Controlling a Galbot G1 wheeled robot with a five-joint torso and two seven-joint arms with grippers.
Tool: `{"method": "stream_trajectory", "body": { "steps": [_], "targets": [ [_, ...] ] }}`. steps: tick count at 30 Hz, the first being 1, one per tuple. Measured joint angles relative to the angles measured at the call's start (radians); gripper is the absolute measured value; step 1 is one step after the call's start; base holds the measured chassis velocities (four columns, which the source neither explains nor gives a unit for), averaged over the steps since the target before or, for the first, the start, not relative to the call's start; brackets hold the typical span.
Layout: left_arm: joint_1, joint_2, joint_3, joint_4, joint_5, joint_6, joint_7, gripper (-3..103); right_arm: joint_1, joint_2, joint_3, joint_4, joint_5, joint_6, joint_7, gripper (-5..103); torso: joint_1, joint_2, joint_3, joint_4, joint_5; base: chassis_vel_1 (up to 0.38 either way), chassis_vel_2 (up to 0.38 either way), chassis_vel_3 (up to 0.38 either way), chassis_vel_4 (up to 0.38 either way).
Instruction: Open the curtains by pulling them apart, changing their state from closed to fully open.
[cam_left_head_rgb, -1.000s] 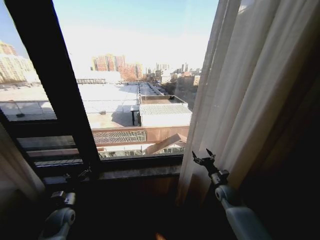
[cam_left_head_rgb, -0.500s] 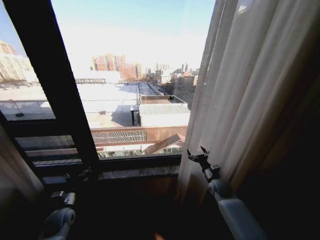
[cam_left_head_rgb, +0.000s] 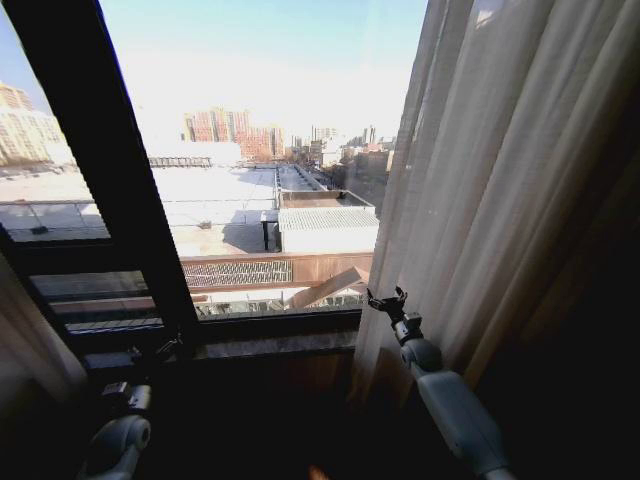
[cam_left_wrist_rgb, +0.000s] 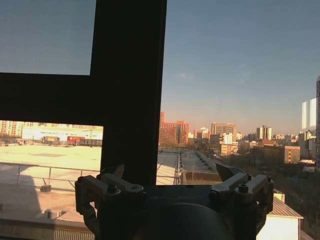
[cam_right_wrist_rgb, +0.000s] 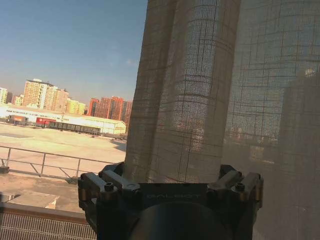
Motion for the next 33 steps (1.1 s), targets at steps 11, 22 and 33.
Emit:
{"method": "stream_trajectory", "body": {
  "steps": [11,22,33],
  "targets": [
    [0.0,0.0,0.0,0.0,0.0,0.0,0.0,100,0.01,-0.008,-0.002,-0.014,0.008,0.02,-0.019,57,0.0,0.0,0.0,-0.0001,0.0,0.0,0.0,0.0,0.0],
    [0.0,0.0,0.0,0.0,0.0,0.0,0.0,100,0.007,-0.007,0.001,-0.014,0.023,0.039,-0.037,18,0.0,0.0,0.0,-0.0001,0.0,0.0,0.0,0.0,0.0],
    [0.0,0.0,0.0,0.0,0.0,0.0,0.0,100,-0.003,-0.002,0.03,-0.019,0.071,0.084,-0.115,0,0.0,0.0,0.0,-0.0001,0.0,0.0,0.0,0.0,0.0]
  ]
}}
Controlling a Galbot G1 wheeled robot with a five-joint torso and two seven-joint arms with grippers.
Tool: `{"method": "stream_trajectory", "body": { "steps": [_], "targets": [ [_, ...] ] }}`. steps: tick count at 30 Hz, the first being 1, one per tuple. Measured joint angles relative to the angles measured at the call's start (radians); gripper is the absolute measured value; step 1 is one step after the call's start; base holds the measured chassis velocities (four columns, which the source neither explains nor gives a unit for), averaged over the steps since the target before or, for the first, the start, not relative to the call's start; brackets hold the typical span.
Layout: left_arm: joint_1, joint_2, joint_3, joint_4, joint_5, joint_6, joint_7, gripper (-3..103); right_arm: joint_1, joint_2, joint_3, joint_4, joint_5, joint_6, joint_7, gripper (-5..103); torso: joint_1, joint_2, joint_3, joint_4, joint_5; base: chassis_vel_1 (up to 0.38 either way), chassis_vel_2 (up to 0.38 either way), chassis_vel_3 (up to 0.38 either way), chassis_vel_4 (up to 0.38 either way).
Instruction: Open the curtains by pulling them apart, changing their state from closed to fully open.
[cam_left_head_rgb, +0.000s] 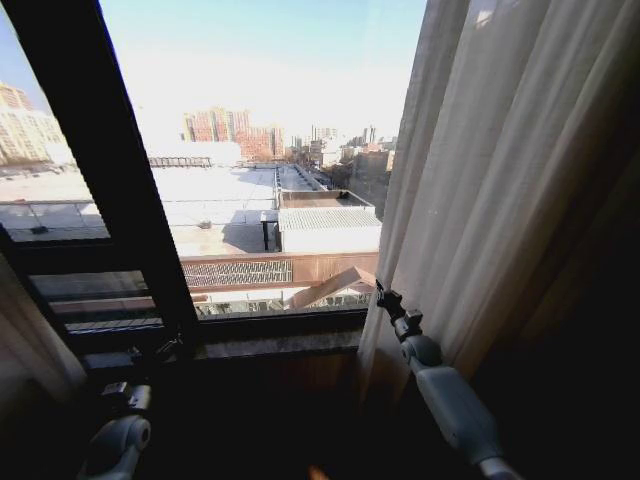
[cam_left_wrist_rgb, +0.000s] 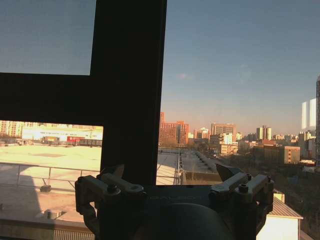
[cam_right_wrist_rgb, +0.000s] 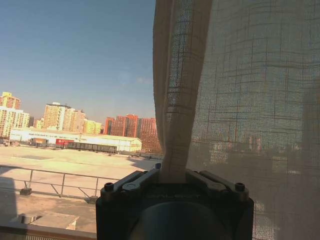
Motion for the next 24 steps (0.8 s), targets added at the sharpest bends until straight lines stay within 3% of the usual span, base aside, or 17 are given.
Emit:
{"method": "stream_trajectory", "body": {
  "steps": [15,24],
  "targets": [
    [0.0,0.0,0.0,0.0,0.0,0.0,0.0,100,-0.006,-0.006,0.009,0.0,0.023,-0.015,-0.009,0,0.0,0.0,0.0,0.0002,-0.0001,-0.02,-0.019,0.013,0.019],
    [0.0,0.0,0.0,0.0,0.0,0.0,0.0,100,-0.002,-0.007,0.013,-0.013,0.026,-0.014,-0.025,0,0.0,0.0,0.0,0.0002,0.0,-0.175,-0.181,0.195,0.185]
  ]
}}
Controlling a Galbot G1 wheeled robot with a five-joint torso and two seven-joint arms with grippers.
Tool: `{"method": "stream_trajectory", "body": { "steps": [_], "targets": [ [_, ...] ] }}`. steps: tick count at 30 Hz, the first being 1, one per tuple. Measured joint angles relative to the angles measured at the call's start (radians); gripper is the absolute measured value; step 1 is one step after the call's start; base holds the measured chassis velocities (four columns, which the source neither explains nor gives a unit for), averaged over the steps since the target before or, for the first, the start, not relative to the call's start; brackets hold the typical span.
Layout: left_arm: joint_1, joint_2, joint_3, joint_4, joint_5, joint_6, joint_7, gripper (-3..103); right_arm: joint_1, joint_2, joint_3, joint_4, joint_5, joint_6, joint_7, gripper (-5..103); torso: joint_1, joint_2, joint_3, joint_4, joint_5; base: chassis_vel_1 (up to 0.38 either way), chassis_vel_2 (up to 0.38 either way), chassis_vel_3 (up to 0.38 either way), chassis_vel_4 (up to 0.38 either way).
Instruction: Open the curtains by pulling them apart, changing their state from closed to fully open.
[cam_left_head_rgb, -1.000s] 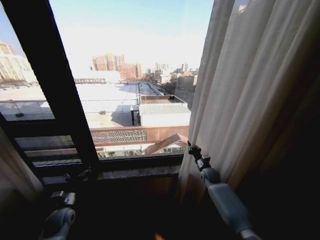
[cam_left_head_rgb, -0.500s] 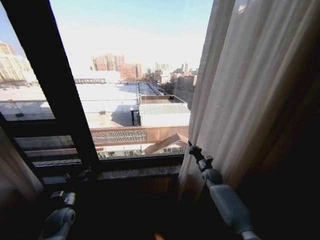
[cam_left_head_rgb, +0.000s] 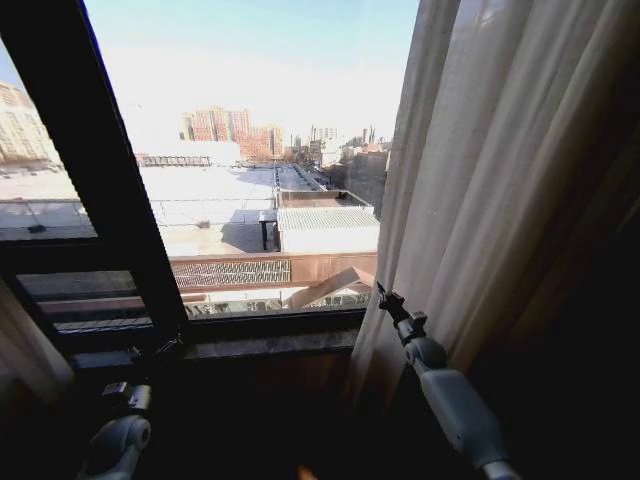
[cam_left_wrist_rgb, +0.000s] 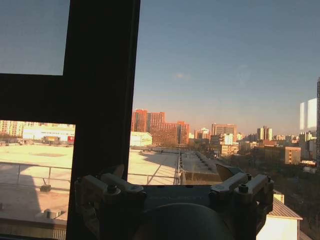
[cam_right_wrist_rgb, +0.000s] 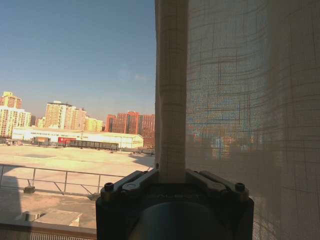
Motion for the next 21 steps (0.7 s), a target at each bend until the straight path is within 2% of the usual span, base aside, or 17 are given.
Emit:
{"method": "stream_trajectory", "body": {
  "steps": [9,21],
  "targets": [
    [0.0,0.0,0.0,0.0,0.0,0.0,0.0,100,0.0,-0.002,0.004,-0.005,0.002,0.005,-0.011,0,0.0,0.0,0.0,-0.0002,0.0001,-0.29,-0.292,0.296,0.289],
    [0.0,0.0,0.0,0.0,0.0,0.0,0.0,100,-0.009,-0.003,0.013,-0.004,0.005,0.014,-0.028,0,0.0,0.0,0.0,-0.0003,0.0002,-0.359,-0.356,0.364,0.358]
  ]
}}
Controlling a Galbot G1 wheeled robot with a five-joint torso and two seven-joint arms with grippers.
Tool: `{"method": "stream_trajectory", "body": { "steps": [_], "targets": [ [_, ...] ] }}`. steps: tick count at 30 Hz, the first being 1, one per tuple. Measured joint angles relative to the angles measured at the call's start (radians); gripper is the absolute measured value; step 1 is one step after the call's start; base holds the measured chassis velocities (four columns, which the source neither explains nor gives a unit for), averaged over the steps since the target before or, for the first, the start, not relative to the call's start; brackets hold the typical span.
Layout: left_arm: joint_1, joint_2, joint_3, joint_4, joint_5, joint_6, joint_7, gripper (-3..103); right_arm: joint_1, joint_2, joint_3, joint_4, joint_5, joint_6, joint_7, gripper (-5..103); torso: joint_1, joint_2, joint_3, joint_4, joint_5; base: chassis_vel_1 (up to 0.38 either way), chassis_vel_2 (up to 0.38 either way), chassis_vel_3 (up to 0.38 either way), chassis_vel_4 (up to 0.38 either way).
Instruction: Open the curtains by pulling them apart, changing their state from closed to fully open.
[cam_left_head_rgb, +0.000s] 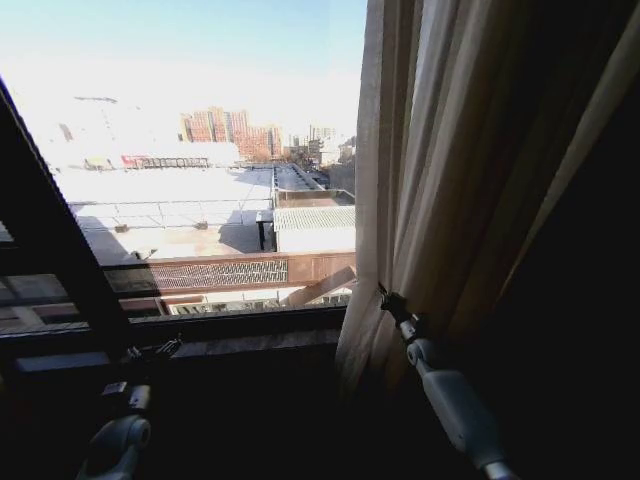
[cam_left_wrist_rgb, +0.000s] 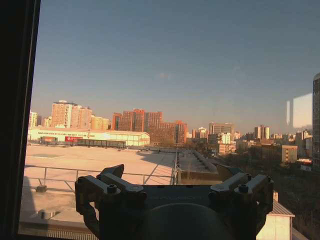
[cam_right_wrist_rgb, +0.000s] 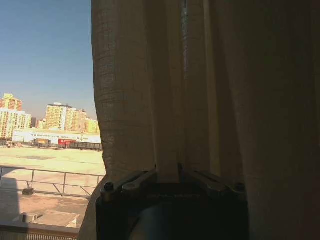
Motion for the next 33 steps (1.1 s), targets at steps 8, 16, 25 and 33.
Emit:
{"method": "stream_trajectory", "body": {
  "steps": [8,16,25,33],
  "targets": [
    [0.0,0.0,0.0,0.0,0.0,0.0,0.001,100,-0.004,0.002,0.002,-0.001,-0.019,0.033,-0.018,0,0.0,0.0,0.0,-0.0005,0.0003,-0.286,-0.293,0.28,0.301],
    [0.0,0.0,0.0,0.0,0.0,0.0,0.001,100,-0.011,-0.005,0.001,0.002,-0.052,0.03,-0.016,0,0.0,0.0,0.0,0.0004,-0.0009,-0.039,-0.059,0.062,0.043],
    [0.0,0.0,-0.001,0.0,0.0,0.0,0.0,100,0.006,-0.021,0.007,-0.017,-0.073,-0.005,0.052,0,0.0,0.0,0.0,0.0,0.0001,0.025,0.017,-0.021,-0.019],
    [0.0,0.0,0.0,0.0,0.0,0.0,0.0,100,0.03,-0.034,0.061,-0.074,-0.121,-0.066,0.253,0,0.0,0.0,0.0,0.0003,-0.0004,0.0,0.0,0.0,0.0]
  ]
}}
